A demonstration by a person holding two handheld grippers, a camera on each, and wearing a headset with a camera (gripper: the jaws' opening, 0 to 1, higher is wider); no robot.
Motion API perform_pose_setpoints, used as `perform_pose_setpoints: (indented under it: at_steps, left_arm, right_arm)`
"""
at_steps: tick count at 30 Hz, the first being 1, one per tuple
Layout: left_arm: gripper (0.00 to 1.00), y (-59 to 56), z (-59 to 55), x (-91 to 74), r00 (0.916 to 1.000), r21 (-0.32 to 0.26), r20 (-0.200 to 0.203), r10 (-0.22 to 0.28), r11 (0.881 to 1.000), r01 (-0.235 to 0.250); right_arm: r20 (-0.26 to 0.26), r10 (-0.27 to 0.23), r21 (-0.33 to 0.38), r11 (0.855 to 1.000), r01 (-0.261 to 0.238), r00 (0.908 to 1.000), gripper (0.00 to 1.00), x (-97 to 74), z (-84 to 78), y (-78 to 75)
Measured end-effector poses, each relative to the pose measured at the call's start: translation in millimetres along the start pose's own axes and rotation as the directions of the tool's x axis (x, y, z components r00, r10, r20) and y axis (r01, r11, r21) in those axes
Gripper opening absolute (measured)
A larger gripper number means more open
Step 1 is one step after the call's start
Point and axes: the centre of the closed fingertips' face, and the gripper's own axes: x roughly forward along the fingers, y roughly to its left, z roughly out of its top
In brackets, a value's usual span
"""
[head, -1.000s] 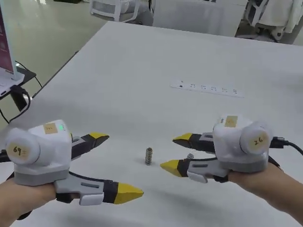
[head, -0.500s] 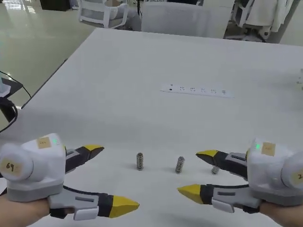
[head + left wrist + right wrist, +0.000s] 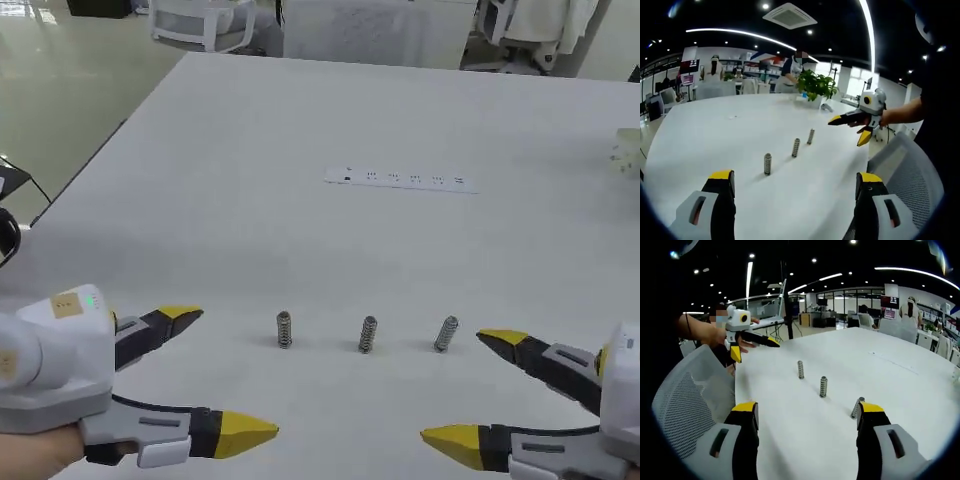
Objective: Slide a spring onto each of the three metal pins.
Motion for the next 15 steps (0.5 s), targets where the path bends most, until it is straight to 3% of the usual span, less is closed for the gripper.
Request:
perform_pose_setpoints:
  at_steps: [4, 8, 15]
  left_arm:
    - [0.98, -2.5, 1.9, -1.4, 1.0000, 0.007, 0.000, 0.003, 1.000, -0.003]
    - [0.98, -2.6, 4.3, -1.9, 1.0000, 0.010, 0.005, 0.006, 1.000, -0.006]
    - [0.98, -3.4, 2.7, -4.6, 0.9998, 0.006, 0.013, 0.014, 1.000, -0.014]
  right_arm:
    - [-0.021, -0.008, -0.014, 1.000, 0.008, 0.9998, 0.90, -2.4, -4.7, -2.7]
    - [-0.008, -0.009, -0.007, 1.000, 0.009, 0.9999, 0.92, -5.8, -2.5, -2.7]
    - [-0.032, -0.020, -0.011, 1.000, 0.020, 0.9993, 0.98, -12.0, -7.8, -6.7]
